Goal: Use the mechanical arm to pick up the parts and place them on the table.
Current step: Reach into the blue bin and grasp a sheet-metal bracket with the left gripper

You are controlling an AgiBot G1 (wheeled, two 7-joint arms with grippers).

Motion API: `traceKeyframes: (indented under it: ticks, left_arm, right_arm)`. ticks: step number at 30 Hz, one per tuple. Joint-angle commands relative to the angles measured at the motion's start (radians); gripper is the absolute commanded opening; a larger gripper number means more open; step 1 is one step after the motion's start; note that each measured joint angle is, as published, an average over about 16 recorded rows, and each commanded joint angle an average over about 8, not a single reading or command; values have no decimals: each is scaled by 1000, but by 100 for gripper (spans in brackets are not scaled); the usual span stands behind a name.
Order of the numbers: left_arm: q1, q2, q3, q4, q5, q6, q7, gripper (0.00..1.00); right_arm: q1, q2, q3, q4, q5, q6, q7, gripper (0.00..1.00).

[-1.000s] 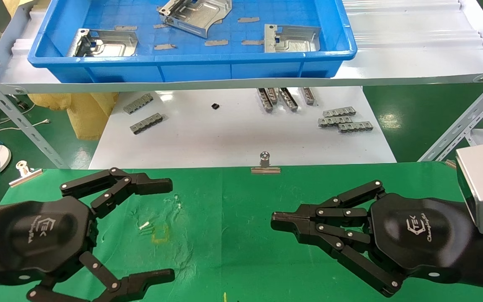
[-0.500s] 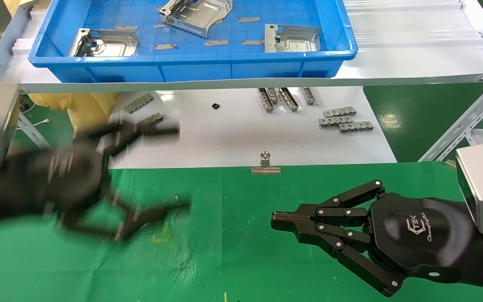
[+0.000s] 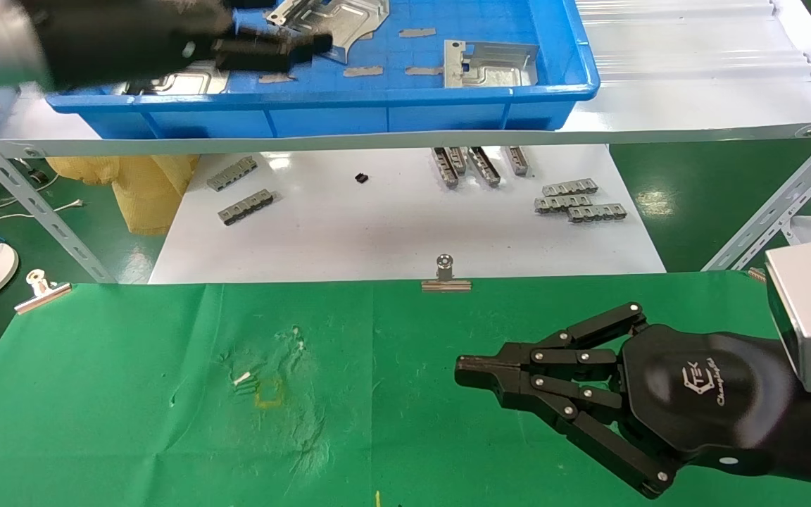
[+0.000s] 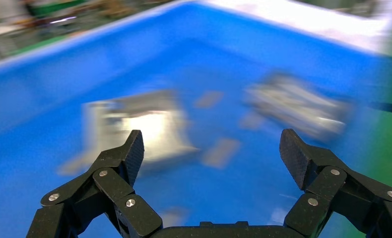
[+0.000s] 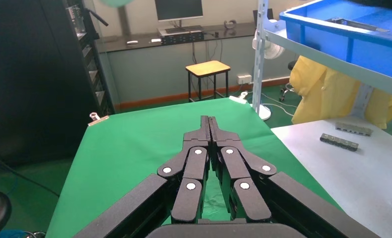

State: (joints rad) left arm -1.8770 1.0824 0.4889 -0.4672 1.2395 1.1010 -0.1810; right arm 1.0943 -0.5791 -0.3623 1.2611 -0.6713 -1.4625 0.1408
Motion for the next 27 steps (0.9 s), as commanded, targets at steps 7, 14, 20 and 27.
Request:
traceKeyframes:
  ticks: [7, 14, 20, 27]
  left_arm:
    - [-117, 193, 25, 293, 82, -289, 77, 99]
    - [-144, 265, 51, 375, 121, -419, 134, 18]
    - [-142, 275, 74, 375, 138, -451, 143, 0]
    - [-137, 278, 94, 373, 139, -464, 96, 0]
  right_arm:
    - [0, 0, 0, 0, 0, 0, 0, 0]
    - [0, 0, 0, 0, 0, 0, 0, 26]
    - [0, 0, 0, 0, 0, 0, 0, 97]
    - [0, 0, 0, 0, 0, 0, 0, 100]
